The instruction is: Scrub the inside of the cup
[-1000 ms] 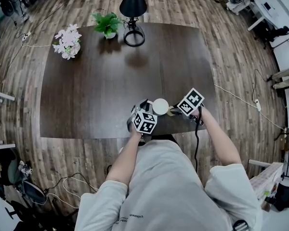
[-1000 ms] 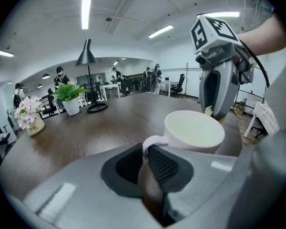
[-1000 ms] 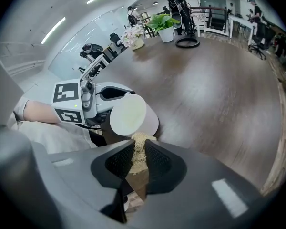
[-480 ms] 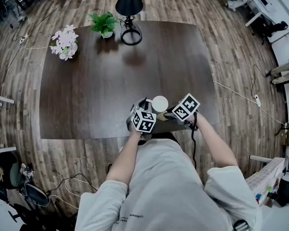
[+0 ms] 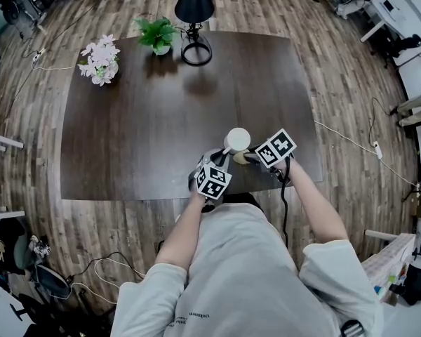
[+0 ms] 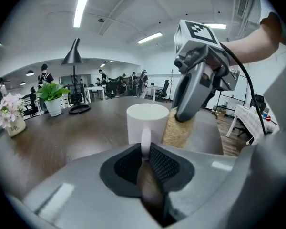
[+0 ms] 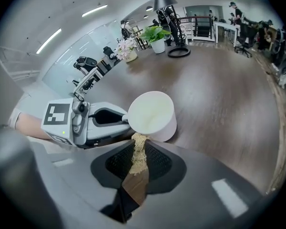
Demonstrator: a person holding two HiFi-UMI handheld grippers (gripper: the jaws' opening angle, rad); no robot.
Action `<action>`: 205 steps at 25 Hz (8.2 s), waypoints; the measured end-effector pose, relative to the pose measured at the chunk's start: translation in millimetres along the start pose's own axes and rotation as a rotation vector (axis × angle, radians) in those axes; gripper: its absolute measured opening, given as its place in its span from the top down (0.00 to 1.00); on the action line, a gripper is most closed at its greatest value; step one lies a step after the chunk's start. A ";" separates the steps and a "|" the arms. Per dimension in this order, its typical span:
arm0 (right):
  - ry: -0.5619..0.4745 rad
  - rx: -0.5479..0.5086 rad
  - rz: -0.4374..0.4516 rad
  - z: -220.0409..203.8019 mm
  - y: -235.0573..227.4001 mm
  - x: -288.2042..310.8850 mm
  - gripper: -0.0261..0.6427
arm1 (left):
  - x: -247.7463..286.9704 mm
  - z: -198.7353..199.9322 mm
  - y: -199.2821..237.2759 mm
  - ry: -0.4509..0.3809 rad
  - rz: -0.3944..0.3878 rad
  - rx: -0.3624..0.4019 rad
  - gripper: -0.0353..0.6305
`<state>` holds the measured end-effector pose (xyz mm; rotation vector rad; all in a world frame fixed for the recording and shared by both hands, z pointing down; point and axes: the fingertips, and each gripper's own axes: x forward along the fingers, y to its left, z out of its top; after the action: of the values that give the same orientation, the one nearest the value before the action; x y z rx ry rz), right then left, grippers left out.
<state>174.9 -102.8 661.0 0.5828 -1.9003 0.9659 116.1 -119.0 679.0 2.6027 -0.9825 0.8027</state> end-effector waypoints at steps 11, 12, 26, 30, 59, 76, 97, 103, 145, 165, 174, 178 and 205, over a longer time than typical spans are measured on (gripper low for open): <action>-0.046 -0.040 0.017 20.2 11.6 -5.8 0.83 | 0.4 -0.2 -8.3 0.006 -0.029 0.016 0.87; -0.047 -0.051 0.020 22.9 12.0 -10.9 0.83 | 0.4 0.2 -7.6 0.005 -0.029 0.016 0.87; -0.138 -0.121 0.061 58.8 15.7 -65.3 0.83 | 1.7 0.5 1.0 -0.010 -0.008 -0.026 0.87; -0.174 -0.117 0.060 71.5 16.0 -73.8 0.83 | 0.6 0.0 5.2 -0.011 0.003 -0.042 0.87; 0.124 -0.289 0.023 75.4 26.7 1.4 0.83 | -7.9 -1.2 1.8 -0.013 -0.079 -0.008 0.86; 0.173 -0.268 0.041 92.2 27.7 23.4 0.83 | -1.9 9.4 -10.8 0.000 -0.165 0.048 0.88; 0.013 -0.208 -0.011 119.2 10.1 -10.8 0.83 | -7.9 -0.1 -3.9 -0.010 -0.150 0.012 0.89; -0.024 -0.187 0.010 111.9 15.9 -24.0 0.83 | -10.2 -3.8 1.1 0.000 -0.114 0.017 0.89; -0.086 -0.209 0.009 120.7 62.1 4.8 0.83 | -34.8 -13.0 42.6 -0.035 0.110 -0.072 0.87; -0.268 -0.096 -0.062 128.6 22.8 -46.8 0.83 | -35.8 -13.7 46.8 -0.036 0.095 -0.090 0.87; -0.342 -0.023 -0.122 101.6 7.0 -72.2 0.83 | -43.5 -11.4 52.8 -0.039 0.151 -0.156 0.86; -0.407 -0.027 -0.179 91.5 2.2 -72.1 0.83 | -58.8 -4.1 58.6 -0.071 0.200 -0.182 0.84; -0.843 -0.079 -0.216 -8.5 58.2 -90.3 0.84 | -146.3 38.0 -11.1 -0.217 0.598 -0.486 0.95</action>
<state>181.6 -60.9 561.9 1.2576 -2.5087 0.5230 48.2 -48.1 563.6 2.0136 -1.8030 0.3199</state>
